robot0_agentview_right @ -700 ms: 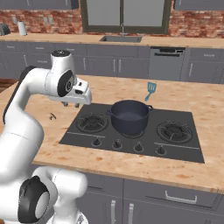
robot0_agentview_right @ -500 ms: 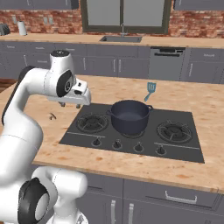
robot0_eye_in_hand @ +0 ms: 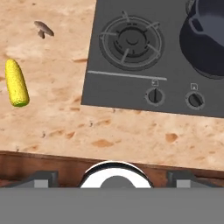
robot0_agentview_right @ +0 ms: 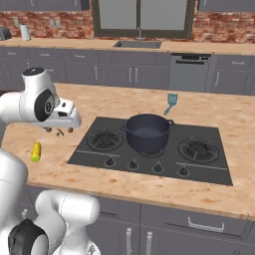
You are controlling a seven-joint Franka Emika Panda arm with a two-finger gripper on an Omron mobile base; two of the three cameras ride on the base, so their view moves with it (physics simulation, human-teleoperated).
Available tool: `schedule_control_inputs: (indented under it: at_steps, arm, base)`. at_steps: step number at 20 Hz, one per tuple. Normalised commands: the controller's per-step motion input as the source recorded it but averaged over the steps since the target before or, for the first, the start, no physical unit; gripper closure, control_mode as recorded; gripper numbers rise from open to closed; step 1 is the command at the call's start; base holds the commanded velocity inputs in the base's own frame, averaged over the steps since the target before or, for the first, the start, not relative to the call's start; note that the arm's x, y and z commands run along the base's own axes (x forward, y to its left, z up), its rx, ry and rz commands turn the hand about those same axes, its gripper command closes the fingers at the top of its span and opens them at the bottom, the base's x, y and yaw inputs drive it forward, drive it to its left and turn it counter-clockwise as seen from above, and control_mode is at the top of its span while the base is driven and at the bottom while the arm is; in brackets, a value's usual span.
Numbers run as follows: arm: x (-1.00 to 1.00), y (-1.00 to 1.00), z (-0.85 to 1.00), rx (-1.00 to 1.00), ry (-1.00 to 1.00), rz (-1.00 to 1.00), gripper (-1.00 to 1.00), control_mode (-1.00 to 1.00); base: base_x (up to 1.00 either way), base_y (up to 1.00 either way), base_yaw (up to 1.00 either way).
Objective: Put the corn and mushroom in the pot. Retrieve the spatula and lightly stir the vegetables in the pot.
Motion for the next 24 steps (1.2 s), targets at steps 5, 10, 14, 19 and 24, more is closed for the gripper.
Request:
schedule_control_inputs:
  at_steps: [5, 10, 14, 19, 24]
  arm:
    - [0.04, 0.77, -0.32, -0.13, 0.05, 0.0, -1.0, -1.0]
    - [0.25, 0.68, -0.3, 0.0, 0.17, 0.0, -1.0, -1.0]
    - [0.4, 0.58, -0.27, 0.0, 0.21, 0.0, -1.0, -1.0]
    - [0.38, 0.43, -0.33, 0.0, 0.15, 0.01, -1.0, -1.0]
    - [0.2, 0.36, -0.41, 0.0, 0.09, 0.06, -1.0, -1.0]
  base:
    - [0.0, 0.0, 0.0]
    - [0.0, 0.0, 0.0]
    - [0.0, 0.0, 0.0]
    - [0.0, 0.0, 0.0]
    - [0.0, 0.0, 0.0]
